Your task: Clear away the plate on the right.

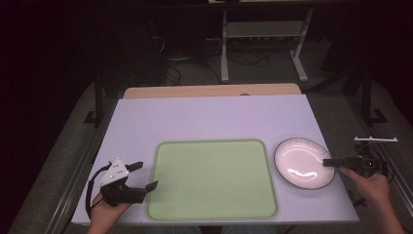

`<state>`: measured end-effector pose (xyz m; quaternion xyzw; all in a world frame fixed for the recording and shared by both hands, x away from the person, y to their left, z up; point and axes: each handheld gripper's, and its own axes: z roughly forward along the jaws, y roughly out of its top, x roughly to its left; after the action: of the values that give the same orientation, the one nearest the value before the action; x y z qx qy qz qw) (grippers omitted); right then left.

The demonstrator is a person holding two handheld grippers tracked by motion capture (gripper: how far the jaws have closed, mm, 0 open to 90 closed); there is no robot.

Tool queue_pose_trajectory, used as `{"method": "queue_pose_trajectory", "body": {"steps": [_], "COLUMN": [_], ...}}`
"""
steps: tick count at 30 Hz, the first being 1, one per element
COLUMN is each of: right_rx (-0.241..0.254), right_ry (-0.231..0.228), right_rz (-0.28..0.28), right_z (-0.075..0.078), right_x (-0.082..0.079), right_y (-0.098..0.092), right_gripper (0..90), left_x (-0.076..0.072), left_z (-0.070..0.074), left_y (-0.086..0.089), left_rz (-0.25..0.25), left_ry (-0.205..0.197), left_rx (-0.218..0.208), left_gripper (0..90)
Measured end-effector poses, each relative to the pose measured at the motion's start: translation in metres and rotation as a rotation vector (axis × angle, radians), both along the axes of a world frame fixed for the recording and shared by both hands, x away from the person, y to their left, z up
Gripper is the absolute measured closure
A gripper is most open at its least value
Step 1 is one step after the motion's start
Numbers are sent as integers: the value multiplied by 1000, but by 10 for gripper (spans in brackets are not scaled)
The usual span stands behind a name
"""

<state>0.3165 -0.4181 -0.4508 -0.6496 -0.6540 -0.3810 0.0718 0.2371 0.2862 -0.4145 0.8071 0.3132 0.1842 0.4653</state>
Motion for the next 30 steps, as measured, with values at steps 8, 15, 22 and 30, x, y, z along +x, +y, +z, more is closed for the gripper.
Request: {"method": "queue_pose_trajectory", "body": {"steps": [8, 15, 22, 30], "right_rx": [27, 69, 108, 143], "right_ry": [19, 27, 13, -26], "right_rz": [-13, -31, -40, -48], "right_z": [-1, -2, 0, 7], "right_x": [3, 4, 3, 1], "right_y": [-1, -1, -1, 1], "right_gripper": [809, 820, 822, 814], "left_x": [-1, 0, -1, -1], "left_z": [1, 0, 1, 1], "left_y": [0, 2, 2, 2], "left_rz": [-1, 4, 6, 7], "left_ry": [-3, -1, -3, -4], "left_rx": [-2, -6, -5, -4], "left_gripper": [149, 149, 149, 149]}}
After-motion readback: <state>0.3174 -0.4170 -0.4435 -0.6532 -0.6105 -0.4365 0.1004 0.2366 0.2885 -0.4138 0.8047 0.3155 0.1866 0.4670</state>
